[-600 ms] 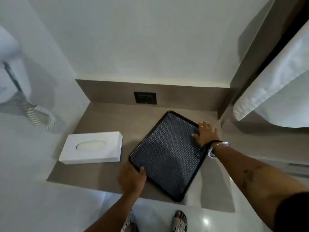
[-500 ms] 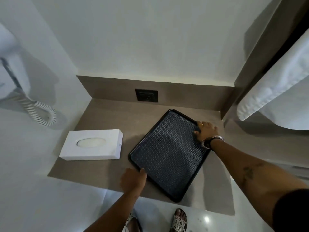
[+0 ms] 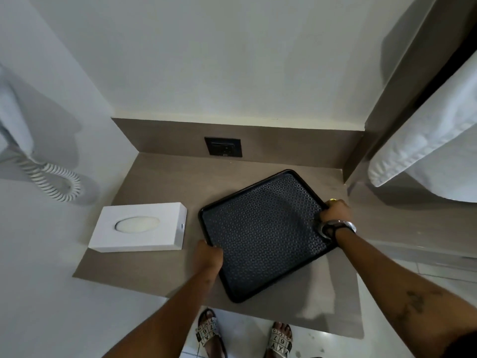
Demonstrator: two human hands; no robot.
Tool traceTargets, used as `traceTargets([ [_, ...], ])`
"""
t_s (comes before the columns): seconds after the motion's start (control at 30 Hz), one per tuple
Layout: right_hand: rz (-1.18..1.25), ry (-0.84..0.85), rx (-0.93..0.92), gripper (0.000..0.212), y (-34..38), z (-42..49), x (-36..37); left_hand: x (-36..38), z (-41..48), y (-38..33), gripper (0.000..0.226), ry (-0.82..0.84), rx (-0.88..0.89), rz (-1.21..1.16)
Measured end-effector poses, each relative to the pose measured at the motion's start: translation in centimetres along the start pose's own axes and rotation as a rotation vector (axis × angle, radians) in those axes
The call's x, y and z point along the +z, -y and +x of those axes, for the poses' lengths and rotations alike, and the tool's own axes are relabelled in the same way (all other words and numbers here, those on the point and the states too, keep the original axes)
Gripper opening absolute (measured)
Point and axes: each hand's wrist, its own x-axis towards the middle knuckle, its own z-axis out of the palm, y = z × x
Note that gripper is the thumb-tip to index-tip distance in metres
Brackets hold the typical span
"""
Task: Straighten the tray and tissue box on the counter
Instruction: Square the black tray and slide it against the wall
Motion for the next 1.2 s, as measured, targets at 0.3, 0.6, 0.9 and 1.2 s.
traceTargets([
  [0.3,0.278,-0.067,0.2,0.011,-2.3,-7.6,2.7,-2.9,7.0,-4.3,0.016,0.026,0.268,0.196],
  [0.6,0.292,-0.124,0.276,0.025,-2.0,-11.3,5.9,-3.7,8.3,-3.5,0.02,0.103,0.306,0.206],
  [0.9,0.232,-0.135,0.228,0.029,-1.6,-13.0,6.3,-3.0,7.4,-2.5,0.032,0.055,0.379,0.348],
  [1.2,-0.199,-0.204,-0.202,0.075,0.8,-20.4,9.9,-1.4,1.8,5.4,0.083,0.158,0.963,0.66],
])
